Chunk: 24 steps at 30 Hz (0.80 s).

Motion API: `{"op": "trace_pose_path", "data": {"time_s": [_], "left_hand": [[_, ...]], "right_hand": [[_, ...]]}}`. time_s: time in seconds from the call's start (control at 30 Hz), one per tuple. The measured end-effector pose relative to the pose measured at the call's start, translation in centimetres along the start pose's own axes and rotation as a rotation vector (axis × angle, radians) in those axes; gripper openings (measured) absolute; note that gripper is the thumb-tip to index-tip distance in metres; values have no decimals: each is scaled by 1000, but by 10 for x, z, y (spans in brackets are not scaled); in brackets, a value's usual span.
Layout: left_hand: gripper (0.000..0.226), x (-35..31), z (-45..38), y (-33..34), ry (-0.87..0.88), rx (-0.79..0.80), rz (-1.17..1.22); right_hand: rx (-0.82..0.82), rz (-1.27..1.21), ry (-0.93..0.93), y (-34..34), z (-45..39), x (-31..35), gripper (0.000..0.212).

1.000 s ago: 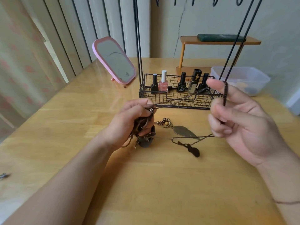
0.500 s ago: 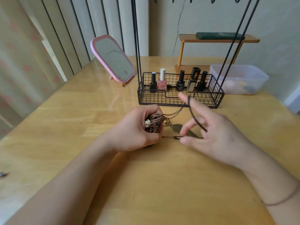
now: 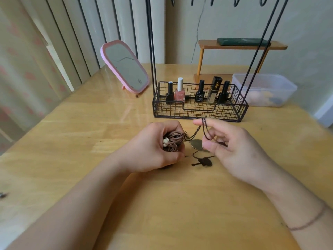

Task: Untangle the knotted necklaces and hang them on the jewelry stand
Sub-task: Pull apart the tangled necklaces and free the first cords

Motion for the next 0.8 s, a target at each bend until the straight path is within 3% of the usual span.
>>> {"op": "trace_pose_path", "data": {"time_s": [0.17,0.27,0.4,0.5,0.67,0.8], "left_hand": [[22,-1,0,-2,58,-5,90],[29,0,0,-6,121,-35,271],[20,2,0,-14,153,-80,492],[6,5,0,-15,133,-82,543],[18,12,-1,-16,75,-108,568],[23,15,-2,-17,65,-172,459]], "right_hand": [[-32,-420,-54,-5,-1,2,46],[-56,-649,-151,-18,3,7,42],[-70,-954,-281,-29,9,12,33],[3,-1057,-354,-33,9,11,27],[199,-1305,-420,-45,13,2,17],[348,-1357,-441,-47,13,-3,23]]}}
Point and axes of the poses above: each hand's wrist, its own z-axis away from the middle knuckle, its own y-axis out of the palm, x = y × z, the point moved 4 cm from there along -z, towards the middle knuckle, and after that the axes turned 11 degrees about x, right-handed, at the moved point
